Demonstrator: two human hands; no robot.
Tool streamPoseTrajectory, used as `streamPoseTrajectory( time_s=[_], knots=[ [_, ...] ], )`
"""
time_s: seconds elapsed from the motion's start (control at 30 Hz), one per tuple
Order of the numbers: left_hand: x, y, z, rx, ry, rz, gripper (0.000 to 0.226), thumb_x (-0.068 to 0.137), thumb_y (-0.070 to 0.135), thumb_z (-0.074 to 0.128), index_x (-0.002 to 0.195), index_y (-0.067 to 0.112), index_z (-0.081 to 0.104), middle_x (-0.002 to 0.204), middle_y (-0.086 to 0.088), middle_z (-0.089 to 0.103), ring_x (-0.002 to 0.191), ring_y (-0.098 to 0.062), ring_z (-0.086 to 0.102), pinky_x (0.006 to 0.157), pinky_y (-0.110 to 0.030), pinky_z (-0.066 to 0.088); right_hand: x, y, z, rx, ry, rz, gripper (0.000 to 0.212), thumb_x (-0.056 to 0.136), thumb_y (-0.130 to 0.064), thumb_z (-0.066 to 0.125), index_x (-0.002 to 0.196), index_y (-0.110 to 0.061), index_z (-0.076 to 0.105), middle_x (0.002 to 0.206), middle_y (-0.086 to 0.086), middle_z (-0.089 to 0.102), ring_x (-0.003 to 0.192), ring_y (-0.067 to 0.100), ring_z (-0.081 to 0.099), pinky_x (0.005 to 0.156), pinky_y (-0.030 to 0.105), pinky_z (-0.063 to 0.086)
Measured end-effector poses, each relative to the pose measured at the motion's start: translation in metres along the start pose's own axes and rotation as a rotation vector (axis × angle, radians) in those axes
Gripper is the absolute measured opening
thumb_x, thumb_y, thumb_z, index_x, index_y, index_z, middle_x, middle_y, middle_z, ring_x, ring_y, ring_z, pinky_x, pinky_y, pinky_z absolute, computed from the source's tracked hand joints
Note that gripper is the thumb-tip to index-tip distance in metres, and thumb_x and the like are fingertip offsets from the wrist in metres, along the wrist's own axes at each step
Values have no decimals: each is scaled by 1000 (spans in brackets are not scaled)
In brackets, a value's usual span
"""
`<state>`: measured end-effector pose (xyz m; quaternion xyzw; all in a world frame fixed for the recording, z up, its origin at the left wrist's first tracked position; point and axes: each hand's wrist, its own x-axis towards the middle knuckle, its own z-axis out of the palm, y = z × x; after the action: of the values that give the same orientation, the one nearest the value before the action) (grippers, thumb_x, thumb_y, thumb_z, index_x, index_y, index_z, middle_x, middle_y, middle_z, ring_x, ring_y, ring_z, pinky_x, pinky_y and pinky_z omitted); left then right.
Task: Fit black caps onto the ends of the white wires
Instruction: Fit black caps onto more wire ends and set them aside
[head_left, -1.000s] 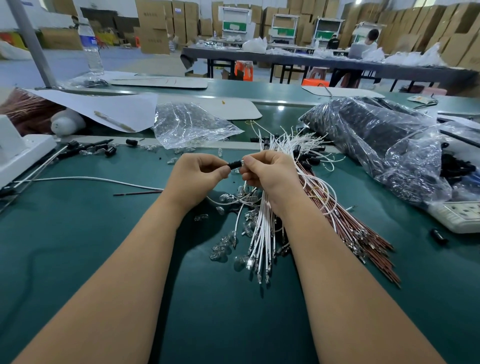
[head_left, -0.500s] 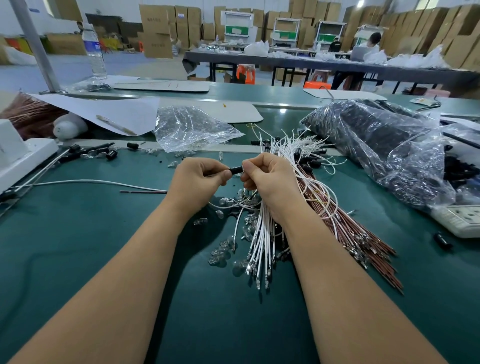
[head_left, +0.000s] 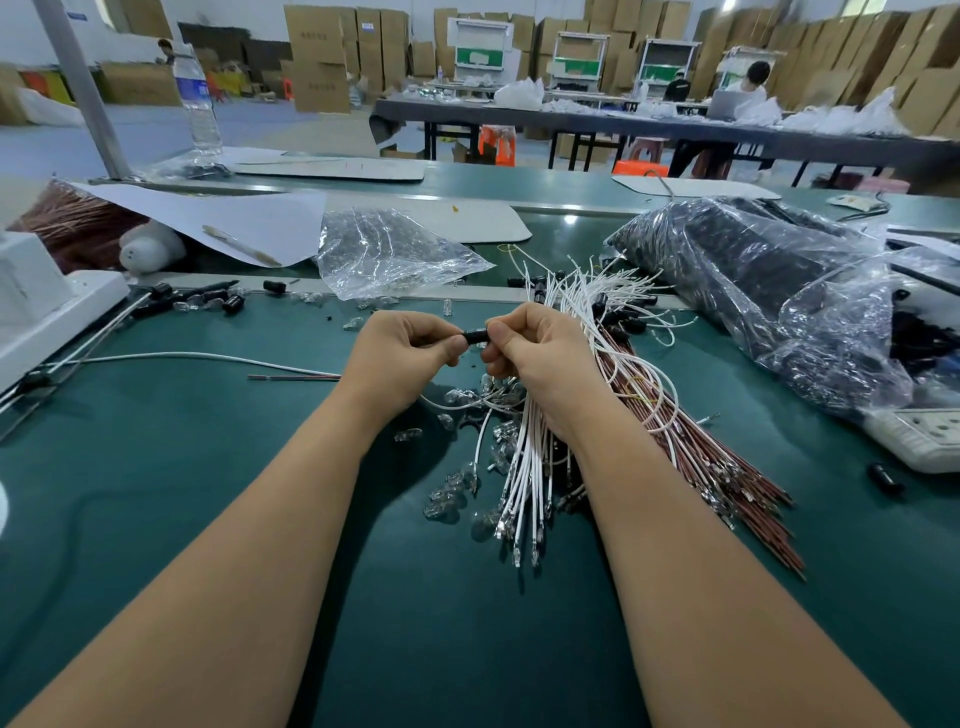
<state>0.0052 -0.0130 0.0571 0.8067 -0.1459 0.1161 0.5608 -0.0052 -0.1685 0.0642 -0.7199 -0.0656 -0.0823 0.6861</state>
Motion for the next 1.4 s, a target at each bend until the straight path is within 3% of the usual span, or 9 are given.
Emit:
streamPoseTrajectory(
  time_s=[0.1, 0.43, 0.6, 0.7, 0.87, 1.03, 1.23, 1.3, 1.4],
  knots=[
    [0, 0, 0, -10, 4, -3, 11, 85, 10, 71, 76, 15, 73, 75, -25, 67, 63, -19, 46, 63, -29, 35, -1, 0, 1, 1, 0, 4, 17, 95, -1, 55, 79, -6, 58, 60, 3, 62, 49, 10, 55, 52, 20, 49],
    [-1, -1, 1, -26, 2, -10, 9, 85, 10, 70, 79, 5, 74, 76, -29, 65, 64, -20, 44, 64, -30, 34, -1, 1, 1, -17, 4, 2, 18, 95, -3, 56, 78, -7, 58, 60, 4, 61, 48, 8, 54, 51, 19, 47],
    [-4, 3, 5, 6, 43, 24, 9, 86, 6, 68, 83, 0, 74, 62, -8, 63, 47, -1, 40, 50, -13, 32, 2, 4, 7, -78, 107, -4, 16, 94, -11, 58, 78, -11, 59, 59, -2, 62, 51, 7, 55, 57, 26, 48],
    [-4, 4, 7, 37, 49, 49, 11, 87, 9, 68, 82, 1, 74, 67, -17, 66, 48, -4, 40, 49, -13, 32, 3, 5, 10, -81, 154, 8, 15, 92, -16, 62, 77, -15, 58, 65, -1, 60, 56, 8, 55, 60, 28, 46],
    [1, 5, 6, -8, 80, 76, 9, 86, 7, 68, 79, 9, 74, 61, 5, 63, 46, 4, 45, 52, -7, 34, 3, 0, 11, 47, 156, 1, 14, 93, -8, 60, 80, -13, 58, 66, 0, 59, 55, 4, 56, 58, 22, 48],
    [5, 4, 2, -124, 98, 75, 22, 86, 10, 69, 73, 28, 71, 61, 12, 66, 63, -2, 56, 67, -16, 44, 2, -6, 14, 218, 161, 4, 10, 94, -4, 57, 86, -9, 59, 67, 3, 61, 52, 5, 57, 54, 17, 49],
    [4, 9, 3, -143, 113, 68, 22, 88, 12, 67, 74, 28, 70, 60, 12, 64, 61, -3, 52, 65, -22, 42, 0, -11, 15, 401, 150, 94, 10, 94, -2, 56, 87, -6, 61, 64, 5, 61, 52, 10, 55, 55, 20, 49],
    [2, 10, 2, -94, 102, 86, 21, 88, 11, 67, 74, 26, 69, 62, 7, 64, 62, -8, 51, 64, -23, 42, 0, -12, 14, 285, 128, 82, 7, 96, -4, 55, 90, -6, 60, 66, 5, 60, 54, 11, 54, 55, 21, 47],
    [1, 9, -2, 3, 67, 80, 19, 90, 14, 65, 73, 21, 68, 57, 0, 54, 51, -6, 42, 52, -17, 36, -1, -12, 13, -160, 43, 11, 15, 101, -15, 46, 88, -14, 54, 71, 4, 59, 61, 13, 52, 58, 26, 44]
  ],
)
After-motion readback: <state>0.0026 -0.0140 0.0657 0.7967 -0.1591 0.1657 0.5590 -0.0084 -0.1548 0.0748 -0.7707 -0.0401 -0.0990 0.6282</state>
